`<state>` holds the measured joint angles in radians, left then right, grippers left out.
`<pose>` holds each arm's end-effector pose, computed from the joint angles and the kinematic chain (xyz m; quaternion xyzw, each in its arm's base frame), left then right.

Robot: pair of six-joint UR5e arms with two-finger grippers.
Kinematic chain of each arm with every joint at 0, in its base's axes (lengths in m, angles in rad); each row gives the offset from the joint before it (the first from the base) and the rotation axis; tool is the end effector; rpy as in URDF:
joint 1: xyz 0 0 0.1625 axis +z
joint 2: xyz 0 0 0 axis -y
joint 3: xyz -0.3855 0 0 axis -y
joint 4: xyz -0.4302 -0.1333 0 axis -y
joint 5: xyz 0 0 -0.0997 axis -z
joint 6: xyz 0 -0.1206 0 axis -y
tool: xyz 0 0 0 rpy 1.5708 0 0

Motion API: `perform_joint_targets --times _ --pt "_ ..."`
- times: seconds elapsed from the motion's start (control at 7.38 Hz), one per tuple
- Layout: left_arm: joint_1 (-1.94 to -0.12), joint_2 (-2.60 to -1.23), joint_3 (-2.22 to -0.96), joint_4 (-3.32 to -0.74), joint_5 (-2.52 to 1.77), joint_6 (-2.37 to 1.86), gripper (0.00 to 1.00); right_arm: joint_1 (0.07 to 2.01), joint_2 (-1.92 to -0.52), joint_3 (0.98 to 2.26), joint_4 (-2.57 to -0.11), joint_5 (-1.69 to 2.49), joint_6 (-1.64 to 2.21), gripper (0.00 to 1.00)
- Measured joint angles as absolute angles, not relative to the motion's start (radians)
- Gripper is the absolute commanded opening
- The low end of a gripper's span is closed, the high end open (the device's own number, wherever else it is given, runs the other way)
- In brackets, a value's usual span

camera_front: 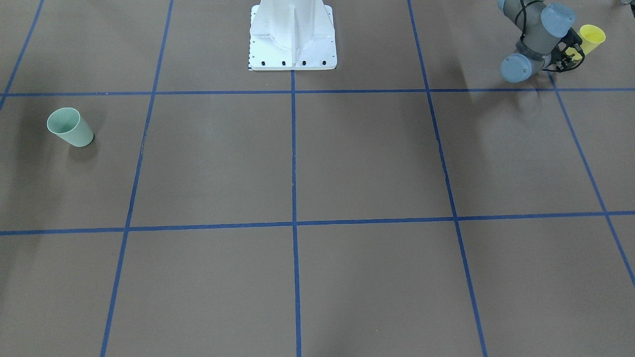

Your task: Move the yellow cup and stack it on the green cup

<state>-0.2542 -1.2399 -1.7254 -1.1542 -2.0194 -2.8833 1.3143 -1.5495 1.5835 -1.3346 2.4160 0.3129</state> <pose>0.2896 -0.1589 0.7484 -0.0399 -0.3532 -0.7040 0.6148 -0.0993 -0.5484 0.5838 0.0038 -0.4245 -0.0297 0.9049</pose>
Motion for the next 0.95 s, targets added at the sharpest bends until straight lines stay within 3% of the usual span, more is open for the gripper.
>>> perform_joint_targets --times 0.95 --pt "-0.225 -1.212 -1.713 -1.158 -2.027 -2.931 0.99 1.312 -1.575 1.591 -1.313 2.433 0.314 1.00"
